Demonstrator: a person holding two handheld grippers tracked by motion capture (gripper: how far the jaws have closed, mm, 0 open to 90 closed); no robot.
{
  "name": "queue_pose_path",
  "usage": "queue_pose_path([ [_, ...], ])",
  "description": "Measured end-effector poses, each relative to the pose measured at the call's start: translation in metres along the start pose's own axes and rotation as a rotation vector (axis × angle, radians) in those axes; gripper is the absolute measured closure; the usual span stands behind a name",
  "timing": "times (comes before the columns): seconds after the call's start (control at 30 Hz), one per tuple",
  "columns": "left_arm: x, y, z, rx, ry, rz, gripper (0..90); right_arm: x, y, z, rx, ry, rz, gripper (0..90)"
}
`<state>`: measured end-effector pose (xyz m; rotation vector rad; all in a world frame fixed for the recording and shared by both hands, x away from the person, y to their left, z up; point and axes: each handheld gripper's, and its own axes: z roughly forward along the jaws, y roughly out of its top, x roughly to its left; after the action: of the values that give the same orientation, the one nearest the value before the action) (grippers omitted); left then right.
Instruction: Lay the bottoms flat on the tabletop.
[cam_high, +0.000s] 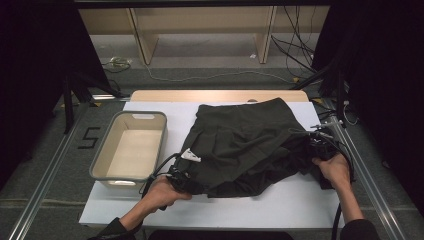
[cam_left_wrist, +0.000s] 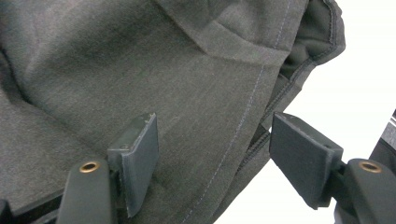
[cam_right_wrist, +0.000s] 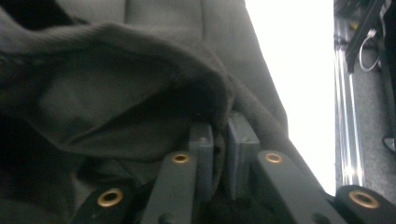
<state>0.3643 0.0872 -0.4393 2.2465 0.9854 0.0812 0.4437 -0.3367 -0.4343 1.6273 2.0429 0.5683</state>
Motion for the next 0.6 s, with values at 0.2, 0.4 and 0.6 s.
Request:
queue_pose_path([
  [0.2,0.002,0.000,-0.003,-0.007,0.001,-0.003,32.2,-0.008,0.002,-0.013,-0.040,0.097,0.084,49.3],
  [0.4,0.003,0.000,-0.004,-0.017,0.004,-0.010,32.2,-0.012,-0.001,-0.048,-0.110,0.139,0.110,35.0],
  [0.6,0.002,0.001,-0.007,-0.043,0.010,-0.022,31.4,-0.006,-0.016,-0.075,-0.162,0.160,0.115,32.5],
])
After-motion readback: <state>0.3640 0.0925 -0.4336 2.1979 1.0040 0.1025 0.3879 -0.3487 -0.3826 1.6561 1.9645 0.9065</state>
